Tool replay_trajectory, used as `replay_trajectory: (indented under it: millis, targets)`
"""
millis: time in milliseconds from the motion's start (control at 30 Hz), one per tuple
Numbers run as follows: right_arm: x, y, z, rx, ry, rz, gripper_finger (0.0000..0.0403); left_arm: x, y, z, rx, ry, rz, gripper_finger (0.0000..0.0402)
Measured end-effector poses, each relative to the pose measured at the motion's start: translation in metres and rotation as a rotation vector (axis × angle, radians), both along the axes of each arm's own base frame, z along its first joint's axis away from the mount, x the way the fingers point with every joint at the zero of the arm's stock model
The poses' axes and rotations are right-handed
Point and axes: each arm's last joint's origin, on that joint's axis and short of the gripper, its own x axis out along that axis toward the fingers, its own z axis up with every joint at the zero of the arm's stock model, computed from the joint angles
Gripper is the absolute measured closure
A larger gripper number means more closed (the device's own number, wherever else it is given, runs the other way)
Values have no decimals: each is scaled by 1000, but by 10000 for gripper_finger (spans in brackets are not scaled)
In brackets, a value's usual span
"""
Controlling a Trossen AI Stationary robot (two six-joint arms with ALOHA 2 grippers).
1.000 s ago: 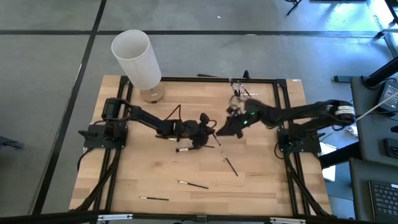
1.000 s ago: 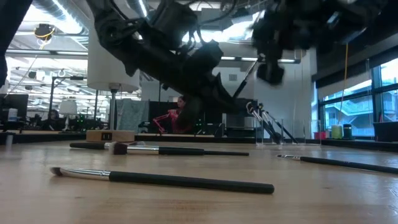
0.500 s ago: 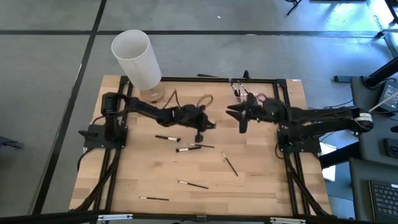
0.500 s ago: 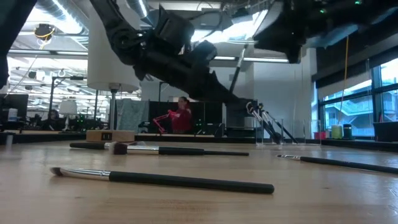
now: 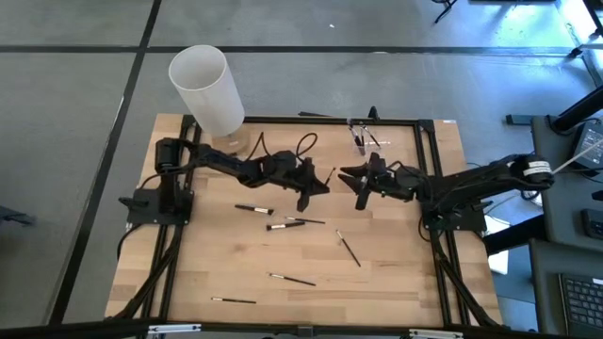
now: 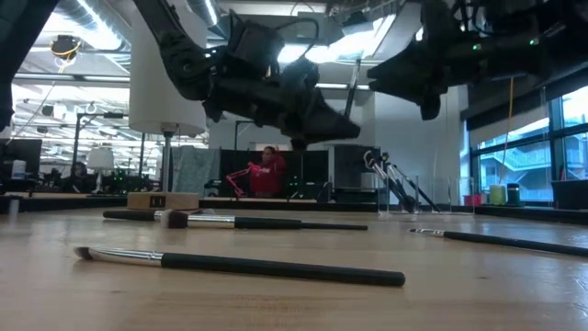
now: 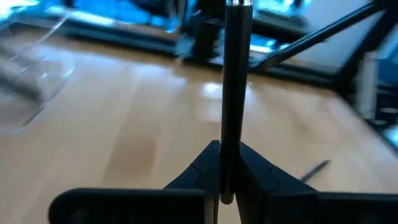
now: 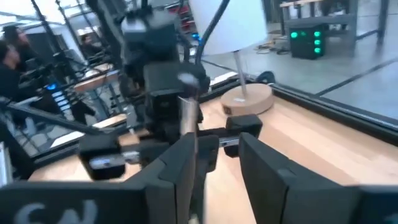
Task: Put items in baskets/containers
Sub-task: Put the eyeshadow brush into the middle of the transparent organizer
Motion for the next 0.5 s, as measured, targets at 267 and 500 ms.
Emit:
replay_trajectory:
  millis: [267, 500]
  targets:
    - [14, 3, -8, -137, -24, 117, 238, 0, -7, 3, -46, -32, -193, 378]
    - [14, 6, -4, -207, -67, 207, 224, -2, -9, 2, -70, -27, -277, 378]
